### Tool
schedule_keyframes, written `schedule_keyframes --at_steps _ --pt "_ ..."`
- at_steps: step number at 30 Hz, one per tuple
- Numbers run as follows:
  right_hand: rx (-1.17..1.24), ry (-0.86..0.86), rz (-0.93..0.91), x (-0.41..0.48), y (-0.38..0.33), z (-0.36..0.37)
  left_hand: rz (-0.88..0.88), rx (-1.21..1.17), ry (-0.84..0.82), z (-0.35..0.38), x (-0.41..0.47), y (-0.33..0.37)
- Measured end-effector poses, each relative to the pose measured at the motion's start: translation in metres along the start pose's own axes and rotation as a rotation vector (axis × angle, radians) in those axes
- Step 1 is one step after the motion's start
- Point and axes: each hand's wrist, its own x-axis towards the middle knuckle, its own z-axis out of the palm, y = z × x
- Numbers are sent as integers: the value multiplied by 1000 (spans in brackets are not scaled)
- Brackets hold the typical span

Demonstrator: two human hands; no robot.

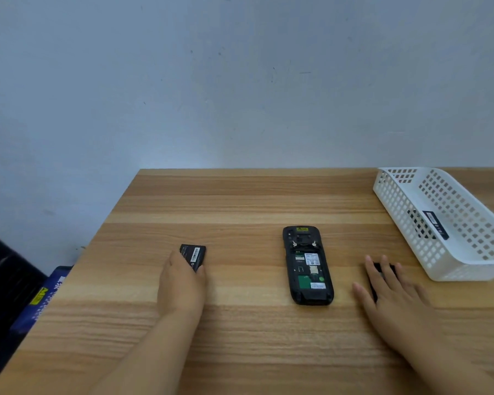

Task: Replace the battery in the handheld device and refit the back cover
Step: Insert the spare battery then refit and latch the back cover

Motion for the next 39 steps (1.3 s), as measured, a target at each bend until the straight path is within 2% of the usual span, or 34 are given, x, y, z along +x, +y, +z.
schedule_keyframes --at_steps 6,9,10,12,16,19,21,24,30,39 --pt "168 -186 45 4 -4 -26 66 -251 2 -10 -22 29" --pt "171 -57 -36 -6 -22 -50 148 -417 -53 -12 -51 62" --pt "247 -15 -72 -14 -31 -60 180 -471 -73 -11 -61 74" --pt "545 -16 -137 -31 -51 -77 237 -576 -114 -10 -80 95" --pt "1195 -212 -200 -55 -79 -90 352 -729 -167 -11 -108 122" --pt "1477 -235 -129 -58 -82 -92 473 -747 -153 -14 -115 128" --pt "1572 -223 -109 -59 -80 -92 570 -692 -125 -17 -114 128" --pt "1561 -129 -151 -58 -77 -91 674 -615 -124 -21 -109 128" --pt "1403 31 -298 -55 -64 -96 706 -649 -194 -30 -97 126" --pt "1270 147 -405 -53 -49 -100 833 -593 -107 -41 -97 130"
